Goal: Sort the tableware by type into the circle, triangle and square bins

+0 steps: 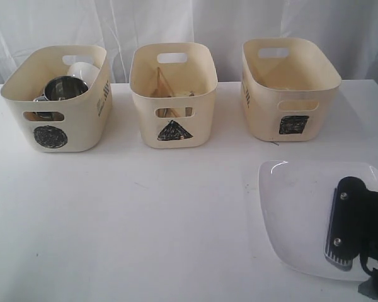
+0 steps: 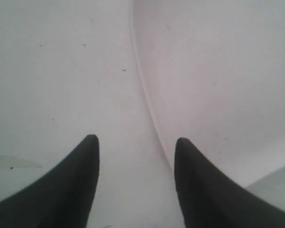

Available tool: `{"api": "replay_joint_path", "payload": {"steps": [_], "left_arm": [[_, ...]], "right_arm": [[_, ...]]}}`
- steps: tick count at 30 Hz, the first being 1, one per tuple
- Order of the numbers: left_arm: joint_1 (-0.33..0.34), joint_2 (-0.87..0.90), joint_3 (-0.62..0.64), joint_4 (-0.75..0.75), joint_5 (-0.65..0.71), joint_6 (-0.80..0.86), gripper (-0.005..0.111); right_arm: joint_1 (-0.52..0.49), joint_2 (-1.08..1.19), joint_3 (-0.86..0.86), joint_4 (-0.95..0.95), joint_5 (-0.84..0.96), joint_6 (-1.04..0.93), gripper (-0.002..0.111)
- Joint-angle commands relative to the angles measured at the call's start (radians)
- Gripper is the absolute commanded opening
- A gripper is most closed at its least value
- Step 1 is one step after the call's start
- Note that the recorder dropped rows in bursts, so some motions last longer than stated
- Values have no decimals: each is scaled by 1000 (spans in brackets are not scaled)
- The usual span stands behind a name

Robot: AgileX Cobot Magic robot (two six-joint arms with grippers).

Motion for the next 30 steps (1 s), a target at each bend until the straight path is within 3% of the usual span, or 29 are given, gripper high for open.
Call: {"api": "replay_joint_path", "payload": {"steps": [1, 6, 12, 21, 30], "left_arm": [[0, -5, 4, -11, -5, -6, 13], [0, -5, 4, -11, -5, -6, 13], [0, -5, 4, -11, -5, -6, 13], [0, -5, 4, -11, -5, -6, 13], [0, -5, 4, -11, -5, -6, 13]], "right_arm": [[2, -3, 7, -10, -71, -114, 48], [50, 45, 61, -11, -183, -126, 60], [61, 191, 75, 13, -402, -122, 60], [61, 280, 74, 245, -453, -112, 60], [61, 305, 74, 259, -472, -114, 60]]}}
